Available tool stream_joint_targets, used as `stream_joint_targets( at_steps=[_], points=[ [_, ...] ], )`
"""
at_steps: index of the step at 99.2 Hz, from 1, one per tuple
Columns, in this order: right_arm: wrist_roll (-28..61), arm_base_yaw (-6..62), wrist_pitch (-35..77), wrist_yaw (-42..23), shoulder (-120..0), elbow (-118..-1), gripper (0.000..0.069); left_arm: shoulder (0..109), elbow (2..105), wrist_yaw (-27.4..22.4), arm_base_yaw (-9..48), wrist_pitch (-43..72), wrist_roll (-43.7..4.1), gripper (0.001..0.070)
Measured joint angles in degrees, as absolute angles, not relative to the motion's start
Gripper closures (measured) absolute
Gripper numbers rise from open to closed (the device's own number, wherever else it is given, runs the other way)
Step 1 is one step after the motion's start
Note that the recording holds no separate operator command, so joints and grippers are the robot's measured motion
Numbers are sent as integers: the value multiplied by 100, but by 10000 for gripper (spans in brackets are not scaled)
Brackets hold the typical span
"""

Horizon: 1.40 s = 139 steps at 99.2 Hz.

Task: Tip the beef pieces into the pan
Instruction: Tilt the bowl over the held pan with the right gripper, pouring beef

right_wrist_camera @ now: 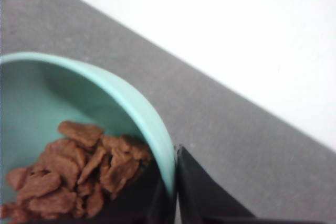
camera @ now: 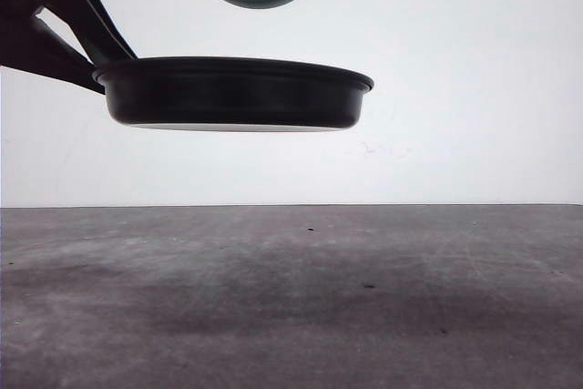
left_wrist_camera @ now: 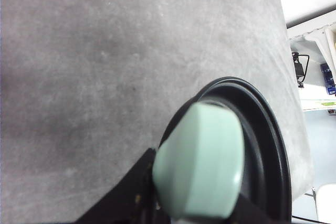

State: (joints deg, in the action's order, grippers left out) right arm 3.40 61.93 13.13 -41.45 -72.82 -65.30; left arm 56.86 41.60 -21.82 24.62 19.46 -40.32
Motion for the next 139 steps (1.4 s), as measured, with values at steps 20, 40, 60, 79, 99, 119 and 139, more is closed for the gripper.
stream_joint_targets(
  at_steps=[20, 40, 60, 79, 99, 119, 139],
  points=[
    [1041, 6375, 650, -4692, -7284, -5964, 677, 5774, 4366, -2182, 2460, 1953, -4034, 655],
    [2235, 6499, -493, -4792, -7290, -5465, 677, 5839, 4480, -2226, 2405, 1944, -4060, 655],
    [3640, 6611, -1782, -4764, -7301, -5446, 677, 5883, 4484, -2268, 2324, 1944, -4091, 655],
    [4823, 6608, -2161, -4501, -7301, -5446, 678, 5883, 4484, -2340, 2206, 1933, -4163, 656],
    [5559, 6593, -2554, -4390, -7299, -5446, 678, 5883, 4484, -2397, 2117, 1826, -4174, 656],
    [5854, 6490, -2687, -4191, -7301, -5446, 678, 5883, 4484, -2397, 2075, 1798, -4182, 656],
    [5874, 6348, -2838, -4198, -7301, -5446, 678, 5883, 4484, -2397, 2075, 1798, -4182, 656]
  ],
)
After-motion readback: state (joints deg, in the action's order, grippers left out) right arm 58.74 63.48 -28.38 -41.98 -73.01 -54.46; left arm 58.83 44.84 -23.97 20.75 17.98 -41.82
